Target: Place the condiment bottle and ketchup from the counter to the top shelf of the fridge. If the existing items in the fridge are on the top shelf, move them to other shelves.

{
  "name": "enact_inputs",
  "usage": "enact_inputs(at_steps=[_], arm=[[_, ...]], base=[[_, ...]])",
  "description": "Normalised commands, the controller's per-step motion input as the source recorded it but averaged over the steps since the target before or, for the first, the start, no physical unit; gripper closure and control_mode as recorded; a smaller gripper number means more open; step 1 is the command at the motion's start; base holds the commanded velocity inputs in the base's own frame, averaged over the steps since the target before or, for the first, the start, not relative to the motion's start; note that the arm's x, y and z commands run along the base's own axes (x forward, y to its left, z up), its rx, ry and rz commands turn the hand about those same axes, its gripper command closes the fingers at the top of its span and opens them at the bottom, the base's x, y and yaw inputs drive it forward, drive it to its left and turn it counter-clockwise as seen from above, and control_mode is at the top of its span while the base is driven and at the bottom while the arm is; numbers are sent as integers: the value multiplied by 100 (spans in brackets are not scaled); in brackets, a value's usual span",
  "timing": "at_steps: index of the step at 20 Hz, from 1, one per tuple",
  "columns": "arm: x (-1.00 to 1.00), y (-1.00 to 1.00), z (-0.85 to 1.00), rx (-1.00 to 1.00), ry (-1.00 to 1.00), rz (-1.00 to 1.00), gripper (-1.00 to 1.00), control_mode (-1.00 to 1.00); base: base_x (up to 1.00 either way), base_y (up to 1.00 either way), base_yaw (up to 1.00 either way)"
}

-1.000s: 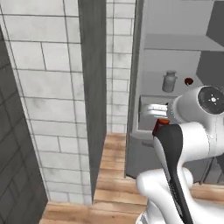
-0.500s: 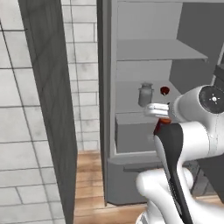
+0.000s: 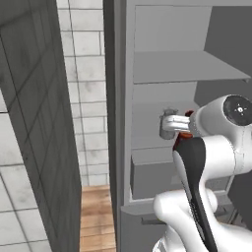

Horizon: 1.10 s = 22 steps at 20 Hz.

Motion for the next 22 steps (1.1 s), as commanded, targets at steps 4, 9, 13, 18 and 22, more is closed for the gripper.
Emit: enact_inputs(at_steps=[4, 9, 13, 18, 22], arm=[[1, -17, 26, -2, -9, -3, 100, -100], [0, -50, 84, -13, -29, -1, 100, -100], [31, -33, 86, -12, -18, 1, 100, -100], [66, -16, 92, -2, 0, 5, 100, -100], [76, -12, 71, 0, 9, 13, 100, -100]], base=[[7, -18, -2], [0, 0, 0], [0, 0, 0], [0, 0, 0], [0, 0, 0]])
